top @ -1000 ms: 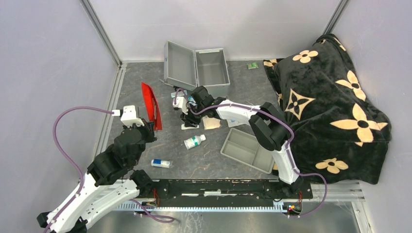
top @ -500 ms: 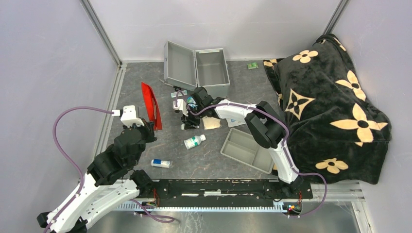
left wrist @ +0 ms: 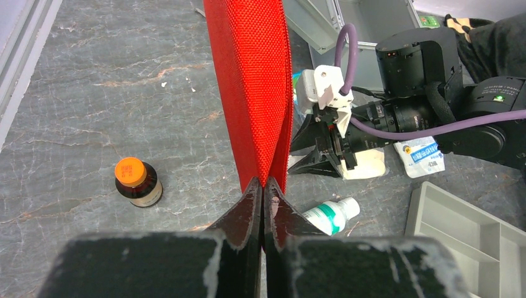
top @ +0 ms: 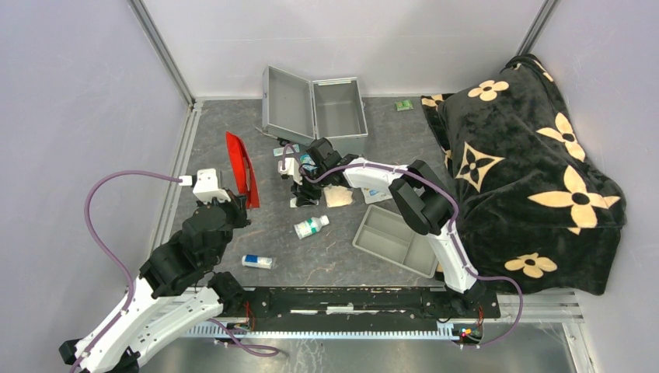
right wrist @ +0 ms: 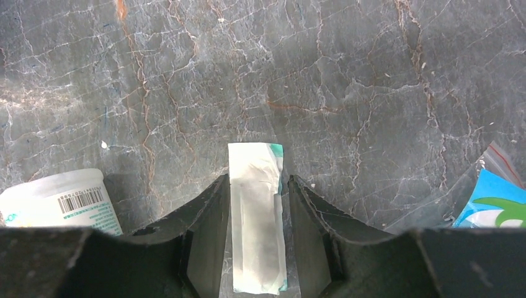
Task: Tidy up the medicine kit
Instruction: Pick up the medical item at the center of the board.
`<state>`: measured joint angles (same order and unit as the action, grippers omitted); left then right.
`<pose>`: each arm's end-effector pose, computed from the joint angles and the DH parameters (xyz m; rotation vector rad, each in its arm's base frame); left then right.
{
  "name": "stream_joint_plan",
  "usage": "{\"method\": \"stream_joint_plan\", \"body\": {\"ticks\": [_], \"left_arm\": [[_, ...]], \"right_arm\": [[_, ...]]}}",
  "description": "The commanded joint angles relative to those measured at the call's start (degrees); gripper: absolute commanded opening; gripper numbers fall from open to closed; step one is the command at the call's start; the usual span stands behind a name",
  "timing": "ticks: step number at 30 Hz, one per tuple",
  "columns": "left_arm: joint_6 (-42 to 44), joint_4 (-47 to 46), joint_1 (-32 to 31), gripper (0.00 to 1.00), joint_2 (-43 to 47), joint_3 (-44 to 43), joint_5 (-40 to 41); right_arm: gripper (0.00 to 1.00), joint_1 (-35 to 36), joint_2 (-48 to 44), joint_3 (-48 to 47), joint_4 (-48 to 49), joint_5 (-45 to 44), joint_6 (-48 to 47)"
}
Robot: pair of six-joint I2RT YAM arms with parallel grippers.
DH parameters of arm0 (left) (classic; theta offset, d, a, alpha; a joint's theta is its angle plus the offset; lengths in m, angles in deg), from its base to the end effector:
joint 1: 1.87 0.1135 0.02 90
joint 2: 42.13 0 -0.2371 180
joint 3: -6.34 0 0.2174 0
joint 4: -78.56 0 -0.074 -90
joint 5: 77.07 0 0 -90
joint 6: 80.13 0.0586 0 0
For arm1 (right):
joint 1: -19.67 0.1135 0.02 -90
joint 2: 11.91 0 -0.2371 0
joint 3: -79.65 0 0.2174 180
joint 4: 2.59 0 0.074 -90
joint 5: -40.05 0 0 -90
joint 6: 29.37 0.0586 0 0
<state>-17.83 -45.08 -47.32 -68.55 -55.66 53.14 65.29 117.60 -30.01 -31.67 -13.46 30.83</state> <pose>0.0940 -0.0415 0.3034 -0.1710 1.8424 -0.2104 0.2933 0.3495 0.1313 -1.6834 1.6982 0.8972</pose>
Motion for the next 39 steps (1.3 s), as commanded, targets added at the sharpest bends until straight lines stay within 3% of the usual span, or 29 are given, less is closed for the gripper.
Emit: {"method": "stream_joint_plan", "body": {"ticks": [1,13,25,28,34,39], "left_arm": [[-0.51,-2.54,-0.08,0.02,-0.04,0.05,0.56],[-0.38,-2.63,-0.08,0.02,-0.30,0.09,0.57],[-0.25,-2.72,-0.08,0.02,-0.66,0.09,0.61],[-0.23,-2.68,-0.08,0.02,-0.80,0.10,0.58],[0.08,-3.13,-0.08,0.02,-0.84,0.23,-0.26],[1.95,-5.40,-0.10,0.02,-0.20,0.87,-4.79]], "right_arm": [[0.45,-0.17,1.10,-2.76,1.11,0.72,0.52],[0.41,-0.62,3.61,-3.42,-0.69,-0.36,0.62],[0.07,-0.74,1.20,-1.89,0.58,-0.18,2.05],[0.02,-0.75,-1.11,-0.73,2.19,-0.19,3.18],[0.00,-0.78,-9.60,4.82,7.36,-0.12,5.31],[0.00,-0.78,-21.94,16.27,15.99,-1.35,5.64]]}}
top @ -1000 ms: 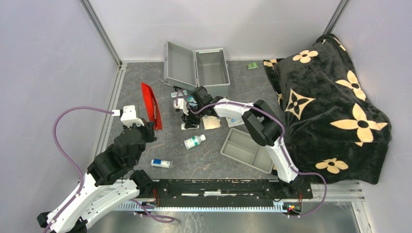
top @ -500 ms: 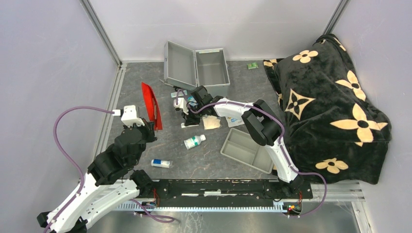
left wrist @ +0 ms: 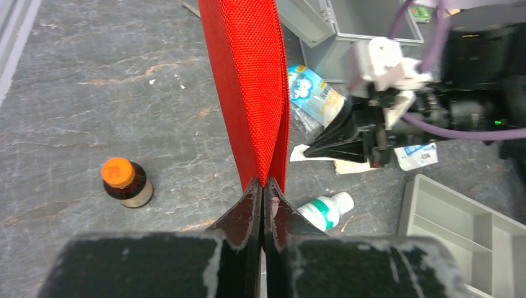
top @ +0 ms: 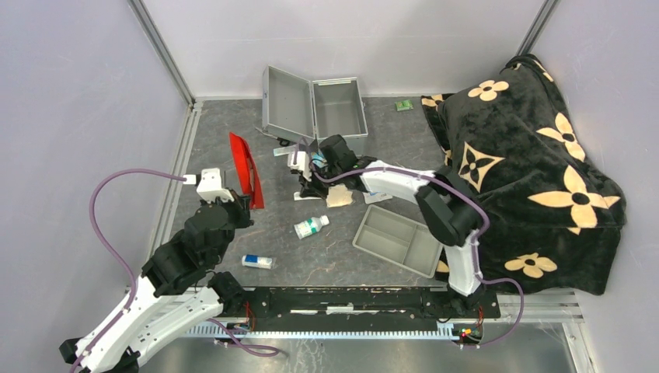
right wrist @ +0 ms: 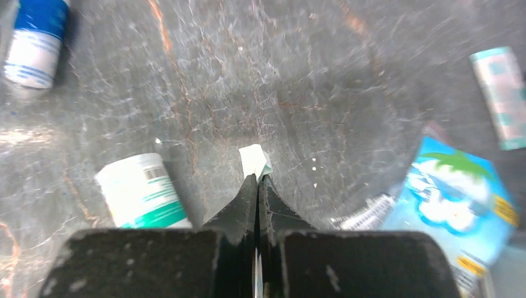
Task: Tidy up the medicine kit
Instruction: Pick up the medical item at the center of the board.
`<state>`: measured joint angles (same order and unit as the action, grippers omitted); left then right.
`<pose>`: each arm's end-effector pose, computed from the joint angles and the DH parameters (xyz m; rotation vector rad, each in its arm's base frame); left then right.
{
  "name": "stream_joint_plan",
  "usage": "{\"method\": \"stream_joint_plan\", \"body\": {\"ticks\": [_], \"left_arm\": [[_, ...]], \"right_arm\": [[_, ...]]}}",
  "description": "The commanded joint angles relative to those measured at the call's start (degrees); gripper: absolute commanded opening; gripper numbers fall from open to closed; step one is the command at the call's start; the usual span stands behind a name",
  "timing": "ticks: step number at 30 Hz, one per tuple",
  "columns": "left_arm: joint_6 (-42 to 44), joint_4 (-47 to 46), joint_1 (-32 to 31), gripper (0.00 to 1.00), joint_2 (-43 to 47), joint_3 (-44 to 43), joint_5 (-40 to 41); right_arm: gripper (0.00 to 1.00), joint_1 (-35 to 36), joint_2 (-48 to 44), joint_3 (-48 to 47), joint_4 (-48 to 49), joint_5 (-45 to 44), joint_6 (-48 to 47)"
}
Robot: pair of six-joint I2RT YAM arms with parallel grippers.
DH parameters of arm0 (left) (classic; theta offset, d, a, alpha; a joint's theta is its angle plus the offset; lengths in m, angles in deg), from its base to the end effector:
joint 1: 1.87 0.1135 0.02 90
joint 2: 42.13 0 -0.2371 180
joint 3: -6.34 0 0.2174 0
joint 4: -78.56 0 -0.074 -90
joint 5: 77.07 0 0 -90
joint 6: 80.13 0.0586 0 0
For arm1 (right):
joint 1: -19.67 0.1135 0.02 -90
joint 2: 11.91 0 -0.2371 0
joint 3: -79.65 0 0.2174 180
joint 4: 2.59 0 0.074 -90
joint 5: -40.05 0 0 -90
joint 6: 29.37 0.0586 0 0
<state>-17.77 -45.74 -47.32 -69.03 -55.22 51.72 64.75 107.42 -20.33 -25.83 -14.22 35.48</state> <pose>0.0957 -0.0448 0.3014 -0.1520 1.8544 -0.2280 0.2799 0.3292 0.1659 -1.5763 1.6804 0.8975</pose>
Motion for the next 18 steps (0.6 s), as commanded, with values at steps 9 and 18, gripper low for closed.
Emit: {"method": "stream_joint_plan", "body": {"ticks": [9,18], "left_arm": [[7.57,-11.63,-0.08,0.02,-1.55,1.85,-23.88],[11.12,-12.83,-0.08,0.02,-9.40,1.00,-37.21]], "right_arm": [[0.00,-0.53,-39.95,31.25,35.52,-1.34,-3.03],[0.00,-0.46,-53.17,32.03,18.09,20.59,-42.94]]}}
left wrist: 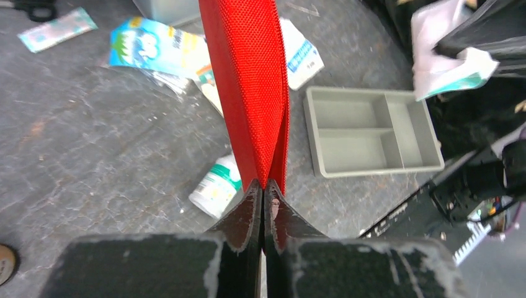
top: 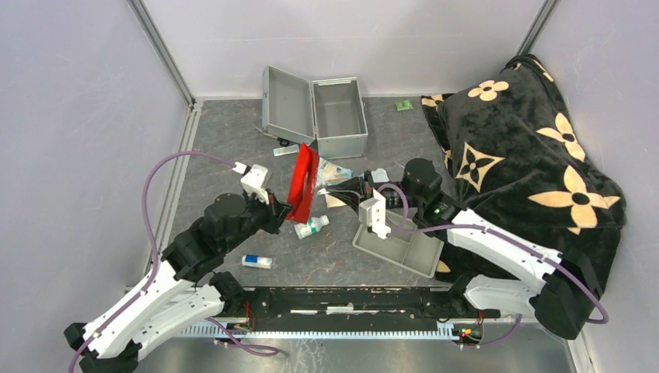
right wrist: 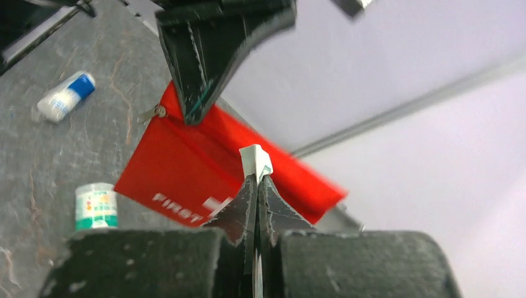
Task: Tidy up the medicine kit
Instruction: Pick up the medical item at the center of the board, then place the medical item at the medicine pouch.
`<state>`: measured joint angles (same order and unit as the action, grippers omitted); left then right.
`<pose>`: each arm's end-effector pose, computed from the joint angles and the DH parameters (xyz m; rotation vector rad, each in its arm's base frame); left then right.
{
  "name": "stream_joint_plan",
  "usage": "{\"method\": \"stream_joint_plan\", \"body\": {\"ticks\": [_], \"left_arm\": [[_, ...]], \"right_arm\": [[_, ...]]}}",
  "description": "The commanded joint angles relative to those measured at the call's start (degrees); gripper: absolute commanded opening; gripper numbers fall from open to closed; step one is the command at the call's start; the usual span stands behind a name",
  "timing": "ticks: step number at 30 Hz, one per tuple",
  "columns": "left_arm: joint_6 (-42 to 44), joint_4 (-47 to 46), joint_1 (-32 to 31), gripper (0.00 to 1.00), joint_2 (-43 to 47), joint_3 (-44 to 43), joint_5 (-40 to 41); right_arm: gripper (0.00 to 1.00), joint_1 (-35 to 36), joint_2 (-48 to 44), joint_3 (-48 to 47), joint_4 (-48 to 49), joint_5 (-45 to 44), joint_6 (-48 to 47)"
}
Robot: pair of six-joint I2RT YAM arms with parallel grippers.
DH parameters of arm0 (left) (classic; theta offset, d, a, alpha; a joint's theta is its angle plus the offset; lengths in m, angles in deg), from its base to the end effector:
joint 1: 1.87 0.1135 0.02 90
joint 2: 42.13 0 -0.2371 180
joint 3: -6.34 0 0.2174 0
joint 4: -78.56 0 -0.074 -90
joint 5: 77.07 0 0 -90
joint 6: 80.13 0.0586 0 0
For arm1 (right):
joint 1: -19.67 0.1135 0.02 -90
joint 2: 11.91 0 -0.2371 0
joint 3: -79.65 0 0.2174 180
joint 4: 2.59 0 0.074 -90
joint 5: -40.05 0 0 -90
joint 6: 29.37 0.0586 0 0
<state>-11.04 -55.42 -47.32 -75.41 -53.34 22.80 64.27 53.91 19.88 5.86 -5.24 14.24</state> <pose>0.1058 -0.0931 0.2960 0.2988 1.9336 -0.6125 0.1523 0.2081 0.3117 -1.4618 0.5697 0.5694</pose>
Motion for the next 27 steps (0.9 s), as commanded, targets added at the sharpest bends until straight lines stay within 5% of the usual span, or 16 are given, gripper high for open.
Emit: {"method": "stream_joint_plan", "body": {"ticks": [1,6,13,27], "left_arm": [[4.91,-2.99,-0.08,0.02,-4.03,-1.21,-9.37],[5.62,-2.70,-0.08,0.02,-6.96,-1.59,-11.98],[5.44,-3.30,-0.08,0.02,-6.99,-0.90,-11.97],[5.61,-3.66,-0.08,0.02,-7.30,-0.68,-13.01]], "right_arm": [[0.00,0.00,1.24,-11.35,-21.35,14.08,-26.99],[0.00,0.95,7.02,-24.64,-48.10,15.71,-49.28],[0.00,4.66,14.06,-32.44,-66.75,6.26,-60.75],[0.00,6.26,17.77,-33.22,-65.67,1.02,-59.09]]}}
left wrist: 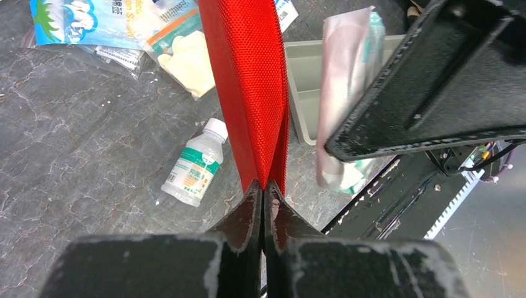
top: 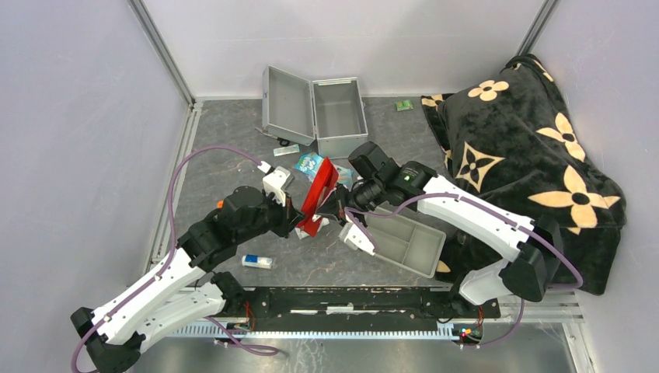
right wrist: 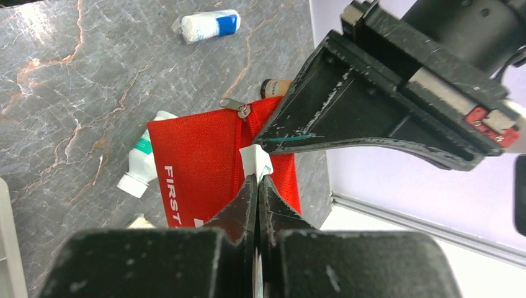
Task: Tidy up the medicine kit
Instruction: Place the medical item at the medicine pouch.
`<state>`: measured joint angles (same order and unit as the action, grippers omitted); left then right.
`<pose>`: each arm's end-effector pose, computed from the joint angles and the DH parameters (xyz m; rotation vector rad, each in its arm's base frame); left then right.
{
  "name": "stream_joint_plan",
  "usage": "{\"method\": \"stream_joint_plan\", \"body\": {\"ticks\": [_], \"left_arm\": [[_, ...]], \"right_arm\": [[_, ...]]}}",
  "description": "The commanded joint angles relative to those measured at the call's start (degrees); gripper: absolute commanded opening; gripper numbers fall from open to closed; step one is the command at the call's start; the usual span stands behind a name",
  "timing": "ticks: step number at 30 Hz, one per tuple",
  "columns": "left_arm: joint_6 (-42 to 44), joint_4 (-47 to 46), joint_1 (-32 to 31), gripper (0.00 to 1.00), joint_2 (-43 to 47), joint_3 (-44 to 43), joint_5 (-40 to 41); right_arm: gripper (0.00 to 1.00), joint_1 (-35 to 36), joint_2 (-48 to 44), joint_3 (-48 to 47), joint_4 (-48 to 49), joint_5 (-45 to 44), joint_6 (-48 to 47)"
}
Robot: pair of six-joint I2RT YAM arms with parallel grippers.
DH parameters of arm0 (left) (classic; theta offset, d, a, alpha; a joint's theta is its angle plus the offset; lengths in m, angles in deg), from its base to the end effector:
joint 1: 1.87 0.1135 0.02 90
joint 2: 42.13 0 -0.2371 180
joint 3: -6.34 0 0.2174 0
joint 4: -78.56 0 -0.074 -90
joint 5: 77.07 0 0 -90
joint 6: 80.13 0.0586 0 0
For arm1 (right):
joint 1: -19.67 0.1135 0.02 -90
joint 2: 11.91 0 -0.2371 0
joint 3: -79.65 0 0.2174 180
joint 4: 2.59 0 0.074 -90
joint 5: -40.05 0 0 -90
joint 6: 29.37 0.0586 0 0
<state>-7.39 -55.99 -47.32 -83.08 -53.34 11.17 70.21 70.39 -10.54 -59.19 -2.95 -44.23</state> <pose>0.1146 -0.1190 0.2791 0.5340 2.0448 -0.7053 0.1441 0.2425 0.2927 -2.1395 0.1120 0.4543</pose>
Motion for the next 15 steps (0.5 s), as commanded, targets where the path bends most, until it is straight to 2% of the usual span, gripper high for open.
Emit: {"method": "stream_joint_plan", "body": {"ticks": [1,15], "left_arm": [[1.95,-3.15,-0.08,0.02,0.42,-0.65,-1.42],[2.40,-3.38,-0.08,0.02,-0.18,-0.59,-2.79]], "right_arm": [[0.00,0.28,1.57,-2.98,-0.61,-1.39,-0.55],[0.00,0.29,1.83,-3.53,3.32,-0.70,0.72]]}}
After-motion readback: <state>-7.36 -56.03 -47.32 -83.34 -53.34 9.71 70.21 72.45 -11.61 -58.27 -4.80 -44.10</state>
